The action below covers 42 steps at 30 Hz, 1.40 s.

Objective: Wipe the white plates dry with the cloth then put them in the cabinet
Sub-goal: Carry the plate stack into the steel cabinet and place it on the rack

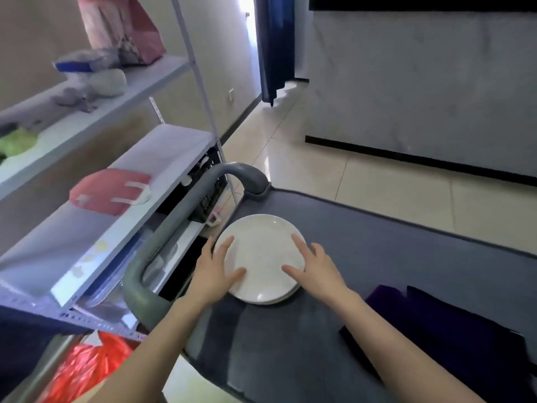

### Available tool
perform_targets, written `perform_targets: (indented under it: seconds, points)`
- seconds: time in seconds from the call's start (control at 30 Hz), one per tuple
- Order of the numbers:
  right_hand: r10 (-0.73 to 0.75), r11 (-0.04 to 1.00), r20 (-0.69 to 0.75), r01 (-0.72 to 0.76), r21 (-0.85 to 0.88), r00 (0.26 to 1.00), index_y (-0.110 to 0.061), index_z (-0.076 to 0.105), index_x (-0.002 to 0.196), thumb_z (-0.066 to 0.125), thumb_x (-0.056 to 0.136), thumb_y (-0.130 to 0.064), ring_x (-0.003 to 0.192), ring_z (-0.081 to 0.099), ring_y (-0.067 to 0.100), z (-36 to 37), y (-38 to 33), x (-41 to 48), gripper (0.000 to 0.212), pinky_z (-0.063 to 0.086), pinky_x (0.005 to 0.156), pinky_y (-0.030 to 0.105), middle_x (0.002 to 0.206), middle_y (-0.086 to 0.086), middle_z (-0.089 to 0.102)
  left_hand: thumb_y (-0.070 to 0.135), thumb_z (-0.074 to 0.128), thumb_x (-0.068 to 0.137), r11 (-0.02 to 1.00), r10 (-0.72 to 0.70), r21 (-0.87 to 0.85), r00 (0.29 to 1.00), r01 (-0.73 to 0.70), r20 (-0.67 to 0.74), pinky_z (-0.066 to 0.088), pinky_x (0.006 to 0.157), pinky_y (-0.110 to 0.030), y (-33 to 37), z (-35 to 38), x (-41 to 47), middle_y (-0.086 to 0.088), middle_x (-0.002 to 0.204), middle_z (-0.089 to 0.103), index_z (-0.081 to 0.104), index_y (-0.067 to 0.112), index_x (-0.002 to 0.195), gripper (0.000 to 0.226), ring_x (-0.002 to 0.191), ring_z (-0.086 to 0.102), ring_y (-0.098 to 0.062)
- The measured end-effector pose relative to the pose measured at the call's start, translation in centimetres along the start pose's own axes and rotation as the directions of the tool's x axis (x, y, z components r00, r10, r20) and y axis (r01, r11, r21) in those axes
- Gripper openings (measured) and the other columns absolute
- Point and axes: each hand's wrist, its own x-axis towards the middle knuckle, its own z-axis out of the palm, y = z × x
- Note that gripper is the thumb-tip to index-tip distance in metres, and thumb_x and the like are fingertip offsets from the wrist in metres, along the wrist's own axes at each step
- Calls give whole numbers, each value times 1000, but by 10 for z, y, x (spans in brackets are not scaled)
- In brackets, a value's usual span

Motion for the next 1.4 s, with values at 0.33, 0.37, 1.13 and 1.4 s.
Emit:
perform_targets:
  seconds: [0.33, 0.37, 1.13, 1.4]
  points:
    - [-11, 938, 114, -30, 345, 993, -67, 19, 141, 62, 85, -57, 106, 51, 17, 17, 18, 30, 71, 39, 94, 25, 128, -4, 27, 51, 76, 69, 937, -99, -332, 994, 107, 39, 36, 105, -28, -3, 15, 8, 6, 144, 44, 41, 38, 146, 86, 130, 45, -15]
    - [-2, 921, 103, -39, 389, 995, -67, 22, 140, 63, 86, -53, 104, 51, 16, 19, 18, 32, 70, 38, 92, 24, 128, -4, 27, 48, 78, 70, 927, -104, -359, 994, 109, 33, 36, 105, -28, -3, 16, 8, 8, 144, 46, 42, 37, 146, 85, 130, 45, -13]
    - [-211, 837, 16, 172, 520, 977, -71, 42, 116, 77, 81, -33, 99, 43, -6, 19, -50, 2, 62, 37, 86, 14, 118, -8, 31, 38, 86, 66, 842, -293, -525, 923, 126, -249, 47, 103, -42, -14, -25, -69, 4, 136, 50, 53, 50, 132, 75, 120, 53, -18]
    - [-452, 817, 68, 383, 431, 889, -59, 47, 128, 75, 82, -31, 98, 44, -4, 47, -164, -64, 61, 44, 90, 20, 119, -5, 31, 40, 83, 62, 801, -398, -595, 799, 64, -451, 44, 79, -7, -63, -90, -180, 14, 129, 54, 55, 45, 133, 77, 110, 56, -1]
